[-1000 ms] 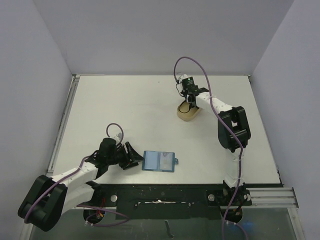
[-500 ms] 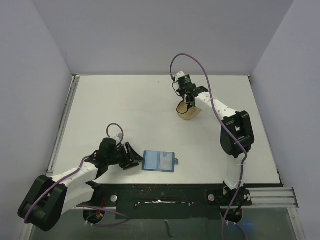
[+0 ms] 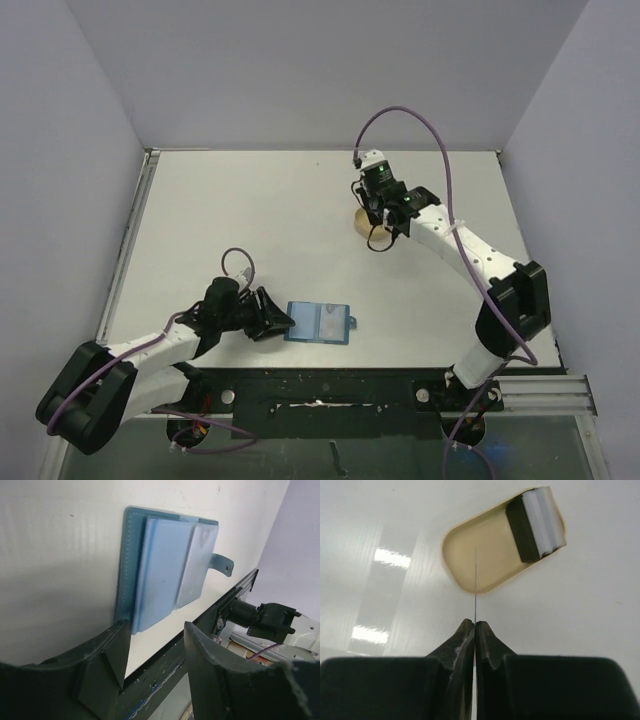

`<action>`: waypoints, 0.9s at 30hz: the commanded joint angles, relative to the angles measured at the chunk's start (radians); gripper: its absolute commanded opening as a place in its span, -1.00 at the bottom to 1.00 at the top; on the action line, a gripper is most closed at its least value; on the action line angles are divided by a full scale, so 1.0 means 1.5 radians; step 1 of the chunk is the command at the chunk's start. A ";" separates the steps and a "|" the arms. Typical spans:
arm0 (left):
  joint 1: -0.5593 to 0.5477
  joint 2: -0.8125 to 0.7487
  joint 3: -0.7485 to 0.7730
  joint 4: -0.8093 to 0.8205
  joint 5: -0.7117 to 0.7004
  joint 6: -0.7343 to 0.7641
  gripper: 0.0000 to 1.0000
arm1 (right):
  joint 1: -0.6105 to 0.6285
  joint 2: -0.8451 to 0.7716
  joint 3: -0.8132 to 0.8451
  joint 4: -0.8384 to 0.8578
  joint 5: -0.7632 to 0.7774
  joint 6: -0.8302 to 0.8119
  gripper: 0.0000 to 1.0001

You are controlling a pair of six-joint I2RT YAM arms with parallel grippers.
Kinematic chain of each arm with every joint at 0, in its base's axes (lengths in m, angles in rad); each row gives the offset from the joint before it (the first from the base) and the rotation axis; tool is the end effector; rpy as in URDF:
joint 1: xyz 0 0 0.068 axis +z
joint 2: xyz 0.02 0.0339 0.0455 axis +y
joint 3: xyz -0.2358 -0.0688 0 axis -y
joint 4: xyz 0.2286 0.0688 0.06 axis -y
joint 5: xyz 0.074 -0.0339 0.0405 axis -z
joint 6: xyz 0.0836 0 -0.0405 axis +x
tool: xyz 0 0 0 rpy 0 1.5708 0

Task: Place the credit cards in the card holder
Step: Pick up the credit card from the storage box, then insert the credit card into the card holder.

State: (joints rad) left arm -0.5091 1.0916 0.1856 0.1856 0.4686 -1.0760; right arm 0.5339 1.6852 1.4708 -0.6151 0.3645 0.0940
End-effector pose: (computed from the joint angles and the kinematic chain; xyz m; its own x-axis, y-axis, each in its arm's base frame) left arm 0.1660 -0.1359 0.0818 -0.9171 -0.3873 -0.0947 -0.1597 0.5743 -0.8029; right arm 0.3472 0.1707 0.2456 -0.6573 -0.2867 -0.6969 -0.2075 0.9579 -0.1984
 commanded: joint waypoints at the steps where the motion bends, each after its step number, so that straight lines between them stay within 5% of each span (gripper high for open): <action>1: -0.030 0.008 0.007 0.095 0.003 -0.041 -0.10 | 0.041 -0.104 -0.072 0.014 -0.078 0.111 -1.00; 5: -0.049 0.003 0.012 0.135 -0.010 -0.073 -0.10 | 0.063 -0.183 -0.159 0.062 -0.159 0.206 -1.00; 14: -0.052 -0.072 0.055 0.025 -0.077 -0.065 -0.10 | 0.101 -0.355 -0.402 0.249 -0.272 0.445 -1.00; 27: -0.052 -0.037 0.051 -0.050 -0.133 -0.013 -0.37 | 0.183 -0.325 -0.521 0.344 -0.287 0.578 -0.98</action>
State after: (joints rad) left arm -0.5823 1.0225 0.2379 0.1165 0.2947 -1.1324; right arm 0.7925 1.1851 0.7181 -0.2089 -0.0463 0.8711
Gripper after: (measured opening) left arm 0.338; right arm 0.028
